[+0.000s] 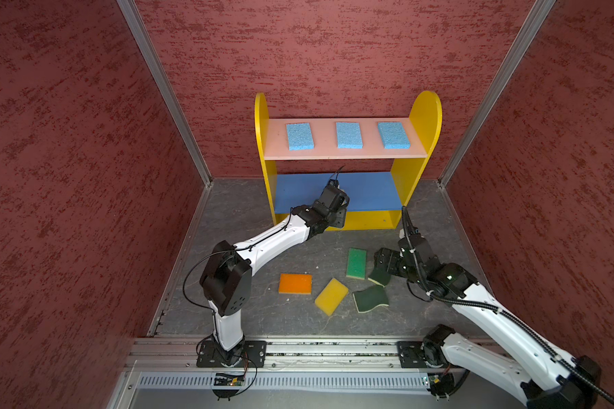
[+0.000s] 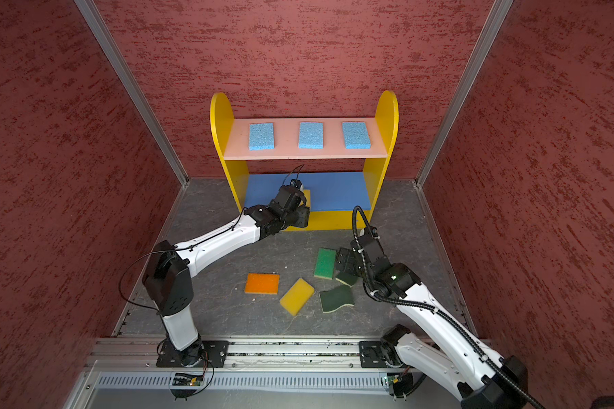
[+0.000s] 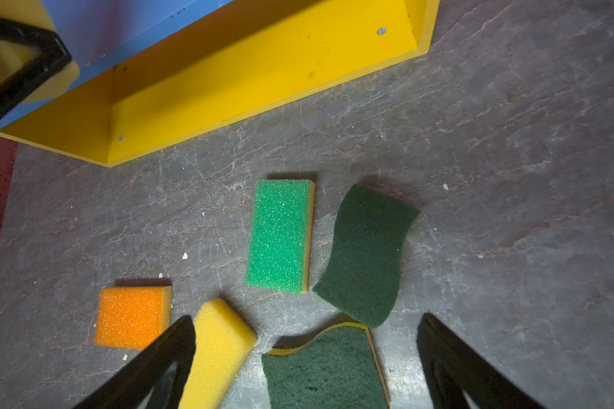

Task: Place and organize the cleaning sponges onto the shelf
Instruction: 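Carry the yellow sponge with the left gripper up to the blue lower shelf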

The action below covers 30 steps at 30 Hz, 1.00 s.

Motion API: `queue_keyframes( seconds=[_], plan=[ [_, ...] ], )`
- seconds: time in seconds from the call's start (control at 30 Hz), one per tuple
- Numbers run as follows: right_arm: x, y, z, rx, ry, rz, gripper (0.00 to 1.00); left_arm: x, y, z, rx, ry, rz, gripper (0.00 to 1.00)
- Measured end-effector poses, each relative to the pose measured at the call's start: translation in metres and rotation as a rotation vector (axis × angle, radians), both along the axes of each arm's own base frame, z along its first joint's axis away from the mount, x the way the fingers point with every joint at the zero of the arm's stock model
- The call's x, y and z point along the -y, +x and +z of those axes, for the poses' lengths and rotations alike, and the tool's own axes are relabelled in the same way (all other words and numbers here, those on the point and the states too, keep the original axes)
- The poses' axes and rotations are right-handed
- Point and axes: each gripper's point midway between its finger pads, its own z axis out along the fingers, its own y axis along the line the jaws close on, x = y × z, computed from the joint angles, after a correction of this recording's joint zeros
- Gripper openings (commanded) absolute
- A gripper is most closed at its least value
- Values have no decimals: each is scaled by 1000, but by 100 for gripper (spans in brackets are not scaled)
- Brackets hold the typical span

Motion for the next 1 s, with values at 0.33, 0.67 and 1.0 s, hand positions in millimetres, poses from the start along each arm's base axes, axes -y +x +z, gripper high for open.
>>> queue_keyframes(
  seconds=[0.33,0.67,1.0],
  plan=[
    [10,-7,2,9,-9,-19,99,24,24,-14,33,18,41,62],
    [13,-7,2,9,-16,-26,99,32,39,-3,78,6,74,62],
    [13,-6,3,13,-21,-20,99,35,55,11,121,12,117,62]
  ],
)
